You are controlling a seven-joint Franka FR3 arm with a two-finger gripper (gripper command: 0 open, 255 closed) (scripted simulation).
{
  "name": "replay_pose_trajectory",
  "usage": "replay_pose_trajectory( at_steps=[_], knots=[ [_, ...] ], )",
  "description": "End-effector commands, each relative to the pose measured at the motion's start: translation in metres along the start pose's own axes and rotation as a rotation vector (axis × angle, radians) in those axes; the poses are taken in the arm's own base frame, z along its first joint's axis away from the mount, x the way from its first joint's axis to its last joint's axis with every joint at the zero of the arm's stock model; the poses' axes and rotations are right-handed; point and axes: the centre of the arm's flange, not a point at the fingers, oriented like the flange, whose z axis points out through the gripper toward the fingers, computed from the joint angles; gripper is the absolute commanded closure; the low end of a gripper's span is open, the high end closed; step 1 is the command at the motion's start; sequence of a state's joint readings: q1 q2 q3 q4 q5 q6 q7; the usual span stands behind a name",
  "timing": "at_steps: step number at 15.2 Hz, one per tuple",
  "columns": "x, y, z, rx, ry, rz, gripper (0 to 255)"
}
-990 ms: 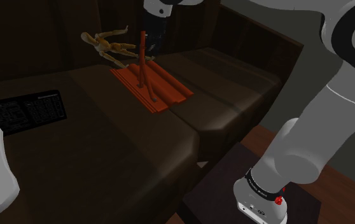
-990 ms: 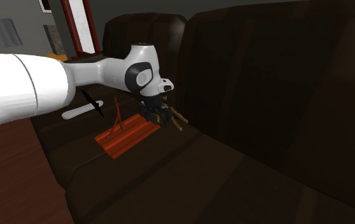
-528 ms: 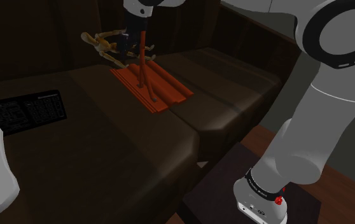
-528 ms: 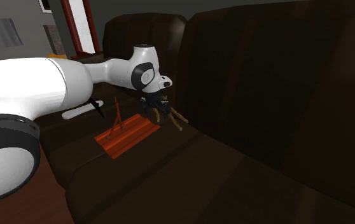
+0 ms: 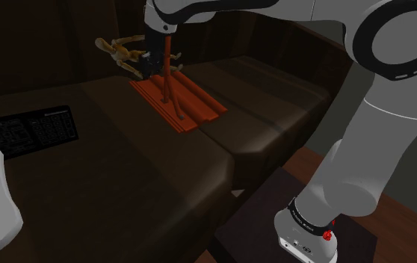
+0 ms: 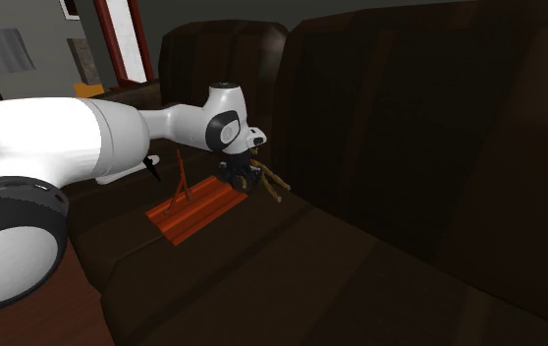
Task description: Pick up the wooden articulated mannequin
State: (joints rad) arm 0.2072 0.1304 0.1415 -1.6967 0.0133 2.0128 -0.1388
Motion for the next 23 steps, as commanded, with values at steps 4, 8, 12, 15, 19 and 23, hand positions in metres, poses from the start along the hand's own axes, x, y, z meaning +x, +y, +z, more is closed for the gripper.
replay_pose_trajectory(
  at_steps=[4,8,12,15,19,23],
  knots=[
    [0.000,0.000,0.001,0.000,0.000,0.000,255],
    [0.001,0.001,0.002,0.000,0.000,0.000,255],
    [0.003,-0.001,-0.015,0.000,0.000,0.000,255],
    [0.006,-0.001,-0.030,0.000,0.000,0.000,255],
    [0.010,-0.001,-0.051,0.000,0.000,0.000,255],
    [0.014,-0.001,-0.072,0.000,0.000,0.000,255]
  ],
)
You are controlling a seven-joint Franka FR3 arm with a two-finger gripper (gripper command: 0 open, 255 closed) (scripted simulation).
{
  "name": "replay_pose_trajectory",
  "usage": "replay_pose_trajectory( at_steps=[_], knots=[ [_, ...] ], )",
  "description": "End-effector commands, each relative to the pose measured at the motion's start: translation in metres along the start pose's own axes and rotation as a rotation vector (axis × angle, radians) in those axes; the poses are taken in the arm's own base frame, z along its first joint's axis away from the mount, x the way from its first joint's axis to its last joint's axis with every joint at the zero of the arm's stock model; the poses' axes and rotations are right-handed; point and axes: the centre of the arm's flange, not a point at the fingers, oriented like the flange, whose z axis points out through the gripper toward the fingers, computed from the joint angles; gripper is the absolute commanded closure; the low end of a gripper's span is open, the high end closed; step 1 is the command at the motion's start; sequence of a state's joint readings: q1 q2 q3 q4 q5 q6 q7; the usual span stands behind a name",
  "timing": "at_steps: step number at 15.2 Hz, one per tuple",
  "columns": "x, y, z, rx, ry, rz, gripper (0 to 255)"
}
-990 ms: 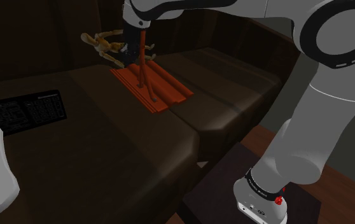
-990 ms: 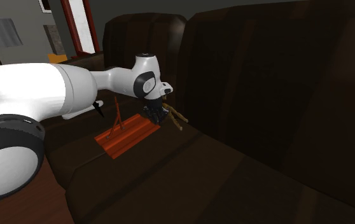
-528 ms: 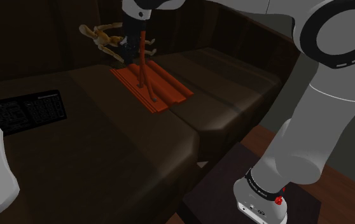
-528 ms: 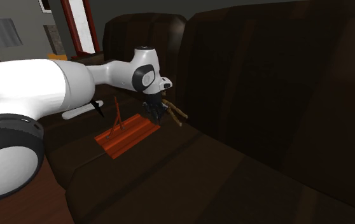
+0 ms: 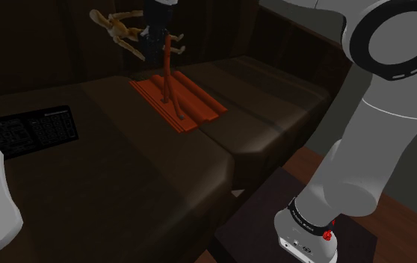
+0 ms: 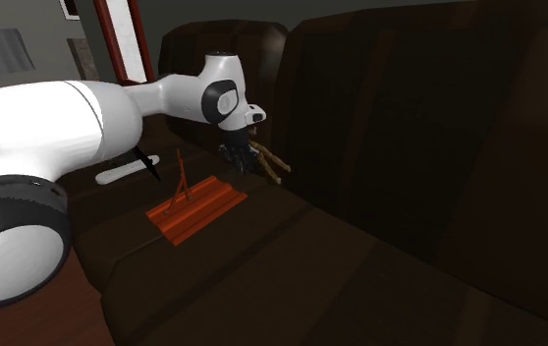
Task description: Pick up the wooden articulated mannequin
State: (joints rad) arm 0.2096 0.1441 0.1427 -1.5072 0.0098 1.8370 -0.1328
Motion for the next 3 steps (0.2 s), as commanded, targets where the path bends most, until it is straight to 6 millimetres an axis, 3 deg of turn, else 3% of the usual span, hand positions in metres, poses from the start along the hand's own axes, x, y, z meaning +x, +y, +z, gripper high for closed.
replay_pose_trajectory(
  at_steps=[1,3],
  knots=[
    [0.0016,-0.0004,-0.0109,0.000,0.000,0.000,255],
    [0.0018,-0.0004,-0.0117,0.000,0.000,0.000,255]
  ],
)
